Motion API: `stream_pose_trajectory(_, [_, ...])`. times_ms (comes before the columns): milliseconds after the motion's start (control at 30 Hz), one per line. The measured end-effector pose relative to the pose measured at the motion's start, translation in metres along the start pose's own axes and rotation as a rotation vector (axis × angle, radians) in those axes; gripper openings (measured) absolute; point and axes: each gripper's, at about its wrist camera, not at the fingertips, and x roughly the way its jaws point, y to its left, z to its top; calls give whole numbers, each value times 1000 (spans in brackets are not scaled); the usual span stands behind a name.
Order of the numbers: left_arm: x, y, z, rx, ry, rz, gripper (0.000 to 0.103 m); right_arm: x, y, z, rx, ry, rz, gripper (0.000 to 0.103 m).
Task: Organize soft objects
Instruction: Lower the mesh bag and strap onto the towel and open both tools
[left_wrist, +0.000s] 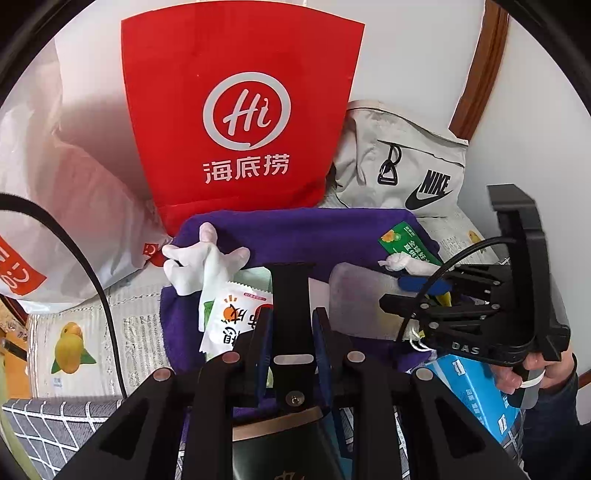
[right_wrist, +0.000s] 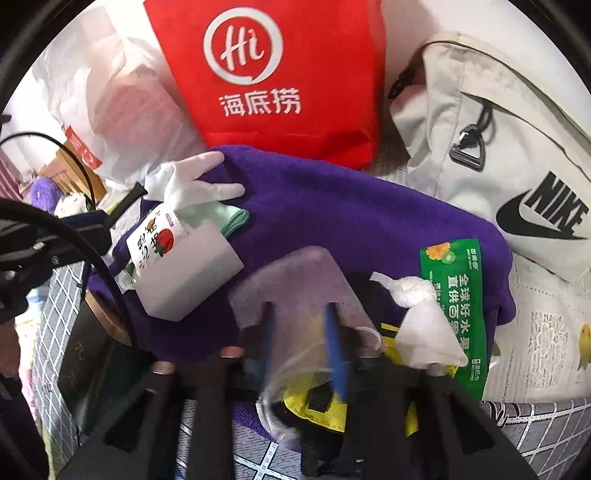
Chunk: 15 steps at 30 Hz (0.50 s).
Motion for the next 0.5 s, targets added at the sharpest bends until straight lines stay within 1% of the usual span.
stream_pose_trajectory(133, [4, -4, 2, 1, 7, -15, 21, -15, -5, -3, 11, -35, 22, 39])
stream_pose_trajectory(300, [14, -19, 4, 30, 31, -55, 21, -34, -14, -8, 16, -63, -2, 39])
stream_pose_trajectory(500, [33, -40, 6, 77, 77, -79, 21, -58, -30, -18, 42, -98, -19, 40])
